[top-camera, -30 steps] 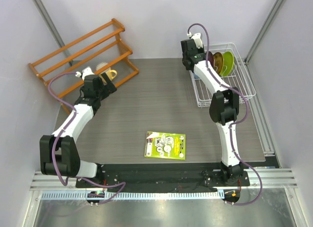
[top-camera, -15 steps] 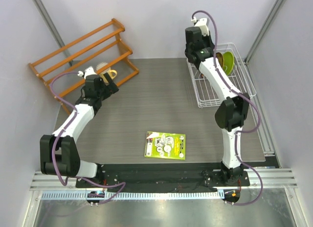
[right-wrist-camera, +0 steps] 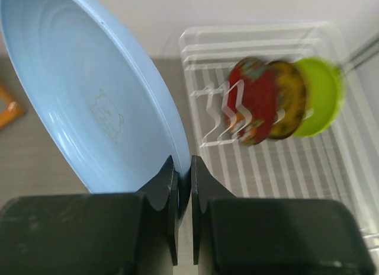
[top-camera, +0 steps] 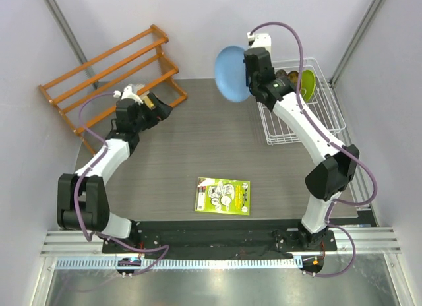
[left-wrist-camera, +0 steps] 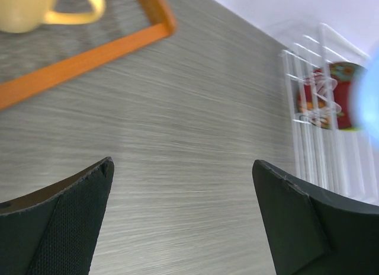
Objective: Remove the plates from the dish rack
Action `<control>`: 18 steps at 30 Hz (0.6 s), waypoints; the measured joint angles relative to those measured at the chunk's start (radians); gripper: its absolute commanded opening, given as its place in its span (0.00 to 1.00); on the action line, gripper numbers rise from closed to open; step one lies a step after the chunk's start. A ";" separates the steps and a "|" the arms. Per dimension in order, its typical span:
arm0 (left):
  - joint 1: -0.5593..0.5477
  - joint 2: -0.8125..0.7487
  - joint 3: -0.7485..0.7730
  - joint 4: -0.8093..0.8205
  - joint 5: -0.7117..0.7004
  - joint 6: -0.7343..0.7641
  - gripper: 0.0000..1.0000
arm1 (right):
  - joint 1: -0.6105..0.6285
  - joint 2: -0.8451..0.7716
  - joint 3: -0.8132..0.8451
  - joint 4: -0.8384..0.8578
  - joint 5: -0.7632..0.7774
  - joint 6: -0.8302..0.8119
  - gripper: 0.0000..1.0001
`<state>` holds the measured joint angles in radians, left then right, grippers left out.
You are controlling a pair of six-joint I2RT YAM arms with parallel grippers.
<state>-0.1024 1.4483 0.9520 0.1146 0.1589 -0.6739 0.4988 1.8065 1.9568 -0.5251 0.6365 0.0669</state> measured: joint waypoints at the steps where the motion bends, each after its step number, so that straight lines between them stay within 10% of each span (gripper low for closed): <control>1: 0.000 0.006 -0.006 0.028 0.026 -0.009 0.99 | -0.001 0.000 -0.039 -0.006 -0.054 0.028 0.01; 18: -0.005 0.259 -0.183 0.613 0.378 -0.339 0.93 | 0.000 -0.063 -0.467 0.160 -0.606 0.352 0.01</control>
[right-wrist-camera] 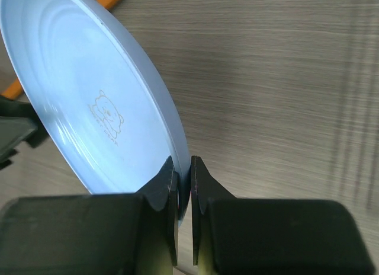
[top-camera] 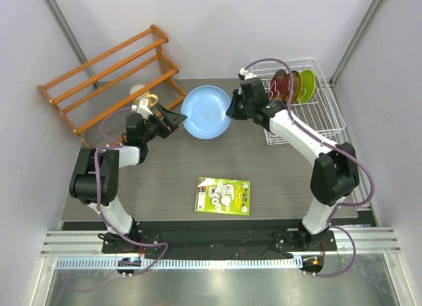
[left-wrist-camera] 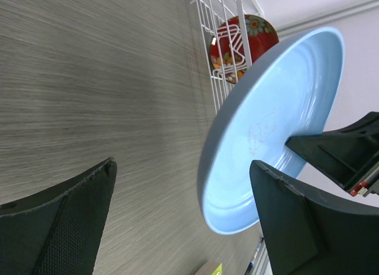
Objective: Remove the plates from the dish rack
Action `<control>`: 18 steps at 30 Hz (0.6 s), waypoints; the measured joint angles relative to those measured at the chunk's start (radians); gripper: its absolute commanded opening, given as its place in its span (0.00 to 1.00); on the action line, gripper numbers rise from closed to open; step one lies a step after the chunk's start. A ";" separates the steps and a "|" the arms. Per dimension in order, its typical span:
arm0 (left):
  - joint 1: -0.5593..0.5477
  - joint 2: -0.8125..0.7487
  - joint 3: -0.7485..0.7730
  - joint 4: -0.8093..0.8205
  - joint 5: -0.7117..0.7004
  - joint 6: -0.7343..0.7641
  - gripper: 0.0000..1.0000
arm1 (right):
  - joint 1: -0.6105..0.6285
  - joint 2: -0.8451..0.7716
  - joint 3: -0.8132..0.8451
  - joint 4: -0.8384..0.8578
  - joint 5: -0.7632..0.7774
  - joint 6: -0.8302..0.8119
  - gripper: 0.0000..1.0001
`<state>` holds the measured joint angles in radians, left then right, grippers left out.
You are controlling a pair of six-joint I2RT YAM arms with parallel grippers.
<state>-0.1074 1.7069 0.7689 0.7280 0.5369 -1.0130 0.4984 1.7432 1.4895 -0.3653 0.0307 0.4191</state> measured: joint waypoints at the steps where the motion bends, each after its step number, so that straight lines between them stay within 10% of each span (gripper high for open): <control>1: -0.002 0.012 -0.008 0.031 0.008 -0.015 0.93 | 0.000 -0.002 -0.005 0.009 -0.016 0.010 0.01; 6: -0.008 0.071 -0.021 0.203 0.039 -0.099 0.72 | 0.000 -0.005 -0.034 0.072 -0.084 0.066 0.01; 14: -0.015 0.138 -0.029 0.395 0.066 -0.174 0.00 | 0.000 -0.005 -0.075 0.100 -0.122 0.111 0.01; 16: -0.016 0.138 -0.041 0.404 0.064 -0.149 0.00 | 0.000 -0.010 -0.075 0.103 -0.134 0.117 0.10; 18: -0.016 0.138 -0.053 0.409 0.061 -0.135 0.00 | 0.001 -0.015 -0.075 0.095 -0.129 0.116 0.40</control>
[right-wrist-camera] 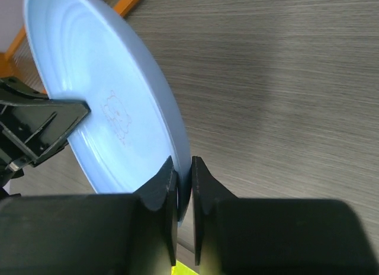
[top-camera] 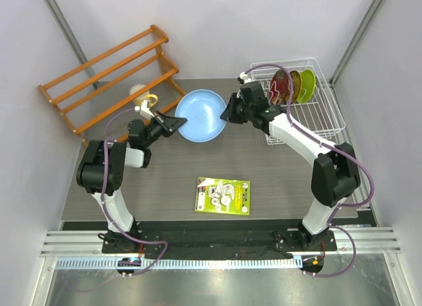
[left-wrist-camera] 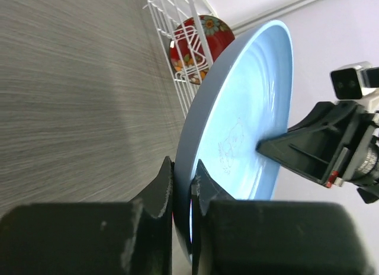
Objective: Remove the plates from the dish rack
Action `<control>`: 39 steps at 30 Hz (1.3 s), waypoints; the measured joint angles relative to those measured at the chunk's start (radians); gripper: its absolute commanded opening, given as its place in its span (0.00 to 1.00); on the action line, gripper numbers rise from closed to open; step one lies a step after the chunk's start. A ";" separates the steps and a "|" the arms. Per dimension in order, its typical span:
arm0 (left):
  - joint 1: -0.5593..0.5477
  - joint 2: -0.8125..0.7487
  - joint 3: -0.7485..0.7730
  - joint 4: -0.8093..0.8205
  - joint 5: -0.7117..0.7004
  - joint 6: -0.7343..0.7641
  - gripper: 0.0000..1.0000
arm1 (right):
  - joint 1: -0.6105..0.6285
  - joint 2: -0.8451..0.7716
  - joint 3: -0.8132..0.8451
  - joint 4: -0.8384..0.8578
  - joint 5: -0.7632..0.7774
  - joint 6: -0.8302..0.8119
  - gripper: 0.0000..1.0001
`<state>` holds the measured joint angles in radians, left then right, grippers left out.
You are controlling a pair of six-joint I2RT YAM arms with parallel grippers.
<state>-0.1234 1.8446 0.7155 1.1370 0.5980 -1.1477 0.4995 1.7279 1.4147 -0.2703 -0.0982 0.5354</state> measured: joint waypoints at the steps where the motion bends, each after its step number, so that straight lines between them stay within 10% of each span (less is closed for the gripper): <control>1: 0.000 0.000 -0.004 0.002 -0.001 0.004 0.00 | 0.001 0.000 0.000 -0.001 -0.001 0.001 0.51; 3: 0.000 -0.004 -0.013 -0.032 -0.007 0.009 0.00 | 0.002 0.000 0.000 0.010 0.000 0.005 0.70; 8: -0.002 -0.089 -0.024 -0.324 -0.073 0.133 0.02 | -0.006 -0.021 0.001 -0.015 0.093 -0.035 0.78; 19: -0.006 -0.263 0.137 -0.935 -0.298 0.464 0.07 | -0.165 -0.066 0.032 -0.107 0.267 -0.154 0.78; 26: -0.006 -0.129 0.156 -1.010 -0.311 0.497 0.11 | -0.270 -0.022 0.130 -0.132 0.283 -0.193 0.77; 33: -0.007 -0.084 0.166 -1.004 -0.330 0.520 0.49 | -0.312 0.082 0.254 -0.167 0.315 -0.242 0.75; 39: -0.008 -0.100 0.166 -1.033 -0.393 0.541 0.55 | -0.328 0.222 0.385 -0.198 0.433 -0.312 0.72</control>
<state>-0.1314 1.7447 0.8818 0.1036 0.2050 -0.6064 0.1715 1.9495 1.7996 -0.4686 0.3344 0.2230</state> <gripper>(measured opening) 0.541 0.734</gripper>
